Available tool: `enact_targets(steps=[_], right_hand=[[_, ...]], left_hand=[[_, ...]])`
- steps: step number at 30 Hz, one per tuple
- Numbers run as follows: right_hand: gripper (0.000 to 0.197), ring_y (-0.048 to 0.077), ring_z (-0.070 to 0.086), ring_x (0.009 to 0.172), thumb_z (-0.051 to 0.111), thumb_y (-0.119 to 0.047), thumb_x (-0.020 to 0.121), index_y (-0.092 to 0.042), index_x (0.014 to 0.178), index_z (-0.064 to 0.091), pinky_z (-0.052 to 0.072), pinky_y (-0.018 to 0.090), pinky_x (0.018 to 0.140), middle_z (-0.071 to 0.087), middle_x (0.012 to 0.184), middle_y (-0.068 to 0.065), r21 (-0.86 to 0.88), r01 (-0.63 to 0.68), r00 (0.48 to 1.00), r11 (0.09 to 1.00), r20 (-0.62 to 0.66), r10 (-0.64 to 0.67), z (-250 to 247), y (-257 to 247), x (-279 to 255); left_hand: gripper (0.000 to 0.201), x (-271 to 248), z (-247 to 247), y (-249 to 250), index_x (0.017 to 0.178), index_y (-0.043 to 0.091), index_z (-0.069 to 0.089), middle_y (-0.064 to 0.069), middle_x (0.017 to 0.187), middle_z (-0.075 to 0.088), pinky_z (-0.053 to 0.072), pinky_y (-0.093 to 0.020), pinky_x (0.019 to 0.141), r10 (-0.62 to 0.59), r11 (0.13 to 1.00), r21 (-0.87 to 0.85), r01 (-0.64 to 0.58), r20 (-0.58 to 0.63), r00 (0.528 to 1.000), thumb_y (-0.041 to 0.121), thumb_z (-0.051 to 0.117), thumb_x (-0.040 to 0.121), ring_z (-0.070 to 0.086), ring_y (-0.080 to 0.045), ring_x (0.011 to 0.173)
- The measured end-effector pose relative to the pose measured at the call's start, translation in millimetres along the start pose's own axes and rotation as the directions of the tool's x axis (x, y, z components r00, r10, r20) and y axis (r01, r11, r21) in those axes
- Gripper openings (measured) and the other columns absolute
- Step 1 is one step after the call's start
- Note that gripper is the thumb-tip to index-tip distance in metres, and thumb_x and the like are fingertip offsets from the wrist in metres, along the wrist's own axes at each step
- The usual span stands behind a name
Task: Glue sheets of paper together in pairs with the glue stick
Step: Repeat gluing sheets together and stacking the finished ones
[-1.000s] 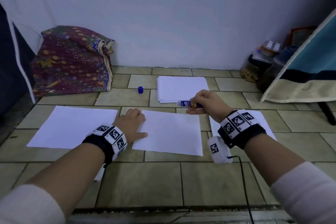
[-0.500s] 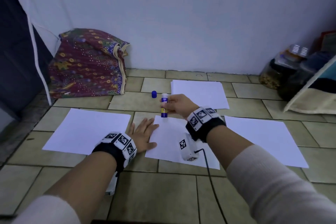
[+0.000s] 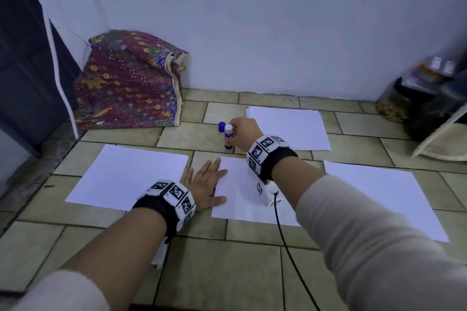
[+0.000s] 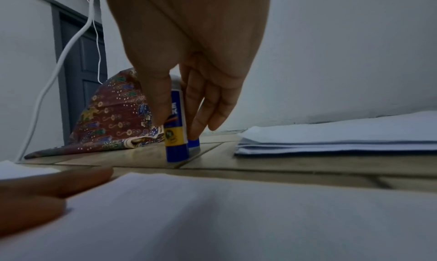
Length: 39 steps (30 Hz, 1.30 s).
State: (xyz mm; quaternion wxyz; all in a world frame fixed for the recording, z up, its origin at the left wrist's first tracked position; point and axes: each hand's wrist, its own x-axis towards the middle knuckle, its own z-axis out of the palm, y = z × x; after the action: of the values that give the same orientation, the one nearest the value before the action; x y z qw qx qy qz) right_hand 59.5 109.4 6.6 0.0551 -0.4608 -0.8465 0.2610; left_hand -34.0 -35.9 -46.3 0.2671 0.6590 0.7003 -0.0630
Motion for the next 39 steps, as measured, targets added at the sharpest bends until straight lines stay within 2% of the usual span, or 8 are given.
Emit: enact_targets(steps=[4,9,12,15,17,22,30,39], right_hand=[[0.072,0.020,0.052,0.121,0.075,-0.021,0.079,-0.004,0.139,0.040,0.042,0.026,0.095,0.056,0.132,0.009,0.160,-0.047,0.999,0.986,-0.017,0.050,-2,8,-11],[0.050,0.018,0.056,0.115,0.069,-0.024,0.084,-0.008,0.128,0.051,0.042,0.022,0.092,0.062,0.122,0.007,0.248,0.037,0.982,0.968,-0.191,0.012,-15,30,-54],[0.062,0.024,0.042,0.127,0.068,-0.038,0.084,-0.010,0.134,0.043,0.040,0.035,0.100,0.052,0.132,0.008,-0.025,-0.189,0.975,0.982,-0.121,0.185,-39,61,-80],[0.091,0.034,0.017,0.140,0.070,-0.056,0.075,-0.008,0.140,0.031,0.029,0.053,0.108,0.032,0.146,0.012,-0.416,-0.454,0.860,0.788,0.028,0.510,-60,100,-105],[0.106,0.036,0.003,0.144,0.074,-0.059,0.068,-0.006,0.145,0.023,0.023,0.057,0.111,0.021,0.152,0.014,-0.483,-0.505,0.801,0.715,0.046,0.597,-68,124,-122],[0.137,0.035,-0.016,0.144,0.081,-0.057,0.059,-0.009,0.150,-0.010,0.018,0.051,0.115,-0.020,0.156,0.013,-0.513,-0.518,0.761,0.685,0.090,0.643,-65,162,-161],[0.121,0.028,0.007,0.146,0.072,-0.052,0.075,-0.002,0.149,-0.010,0.024,0.042,0.115,-0.008,0.158,0.013,-0.413,-0.456,0.806,0.789,0.185,0.562,-60,186,-169],[0.098,0.025,0.009,0.147,0.060,-0.040,0.090,-0.009,0.150,-0.010,0.020,0.033,0.115,-0.010,0.159,0.010,-0.395,-0.452,0.813,0.800,0.188,0.552,-65,184,-177]], left_hand=[[0.092,-1,1,-1,0.152,0.027,0.004,0.010,0.157,-0.023,-0.011,-0.042,0.115,0.016,0.999,-0.040,-0.016,0.001,1.000,0.067,0.039,0.077,-0.018,-0.010,0.145],[0.127,-2,3,-5,0.152,0.027,0.003,0.009,0.156,-0.026,-0.012,-0.042,0.115,0.051,0.997,-0.059,-0.052,-0.014,0.999,0.083,0.020,0.040,-0.020,-0.011,0.145],[0.145,-3,5,-6,0.152,0.028,-0.003,0.006,0.153,-0.034,-0.012,-0.043,0.115,0.088,0.996,-0.002,-0.088,-0.012,0.996,0.095,0.022,0.026,-0.023,-0.013,0.144],[0.143,-3,4,-6,0.152,0.027,-0.005,0.010,0.153,-0.033,-0.012,-0.044,0.115,0.086,0.996,0.009,-0.086,0.015,0.996,0.096,0.026,0.030,-0.024,-0.011,0.144],[0.130,-4,2,-6,0.152,0.027,-0.007,0.013,0.154,-0.030,-0.012,-0.044,0.117,0.070,0.997,0.018,-0.071,0.035,0.997,0.086,0.030,0.043,-0.024,-0.010,0.144],[0.132,-4,1,-7,0.153,0.027,-0.007,0.018,0.154,-0.028,-0.013,-0.044,0.117,0.087,0.996,-0.014,-0.087,0.050,0.995,0.086,0.027,0.040,-0.026,-0.009,0.142],[0.131,-7,-1,-2,0.152,0.026,-0.007,0.017,0.154,-0.028,-0.014,-0.044,0.116,0.064,0.998,0.001,-0.064,0.054,0.996,0.086,0.032,0.043,-0.026,-0.010,0.143],[0.134,-7,1,-1,0.152,0.026,-0.007,0.016,0.155,-0.026,-0.013,-0.044,0.116,0.056,0.998,0.023,-0.057,0.036,0.998,0.087,0.024,0.036,-0.024,-0.011,0.144]])
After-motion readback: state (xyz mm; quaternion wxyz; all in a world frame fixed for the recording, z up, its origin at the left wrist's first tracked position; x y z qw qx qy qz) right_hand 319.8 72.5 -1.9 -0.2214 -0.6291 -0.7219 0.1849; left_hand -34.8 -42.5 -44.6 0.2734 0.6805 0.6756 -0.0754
